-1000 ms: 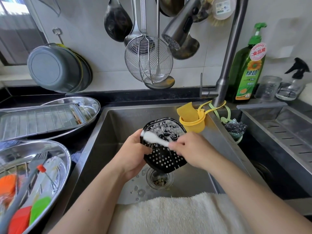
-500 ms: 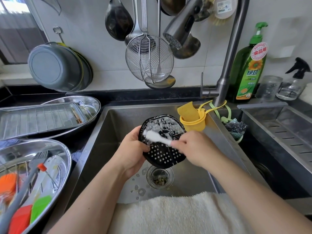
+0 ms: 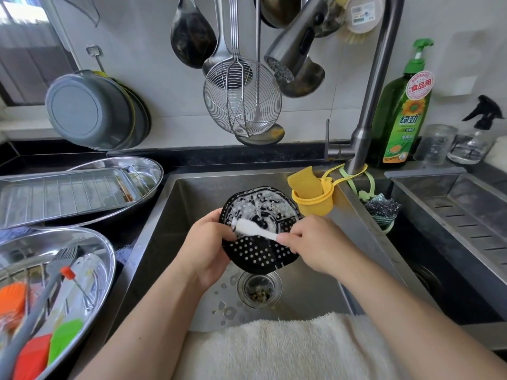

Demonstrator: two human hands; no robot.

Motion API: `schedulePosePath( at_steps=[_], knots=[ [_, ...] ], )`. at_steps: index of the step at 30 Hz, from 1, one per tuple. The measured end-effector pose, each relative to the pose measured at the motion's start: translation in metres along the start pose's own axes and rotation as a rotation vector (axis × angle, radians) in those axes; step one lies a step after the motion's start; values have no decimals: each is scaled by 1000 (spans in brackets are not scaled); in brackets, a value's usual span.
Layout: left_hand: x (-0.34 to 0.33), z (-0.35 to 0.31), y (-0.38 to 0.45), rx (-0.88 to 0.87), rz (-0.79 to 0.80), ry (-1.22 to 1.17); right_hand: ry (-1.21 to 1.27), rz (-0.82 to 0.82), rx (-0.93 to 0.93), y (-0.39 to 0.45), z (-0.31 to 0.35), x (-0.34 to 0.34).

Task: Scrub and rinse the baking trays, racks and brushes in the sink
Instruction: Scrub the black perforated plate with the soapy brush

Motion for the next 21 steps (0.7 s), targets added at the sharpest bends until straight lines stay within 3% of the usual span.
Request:
schedulePosePath(
  at_steps=[7, 11, 14, 21],
  knots=[
    [2, 4, 2, 23, -158, 34, -62, -69, 2, 1, 1, 0],
    [4, 2, 6, -58, -273, -114, -28, -100, 24, 0, 0, -3],
    [2, -1, 4, -84, -274, -196, -9, -100, 30, 0, 3, -7],
    [-8, 4, 0, -140, -211, 123, -44, -123, -48, 1, -1, -10]
  ],
)
Point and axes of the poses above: each hand's wrist, its own y-axis towards the middle knuckle, its own x-axis out of the back of the hand, z = x × y, the point moved 1 cm from there along y, towards the middle knuckle, and after that the axes turned 8 degrees about x, right-handed, at the moved point
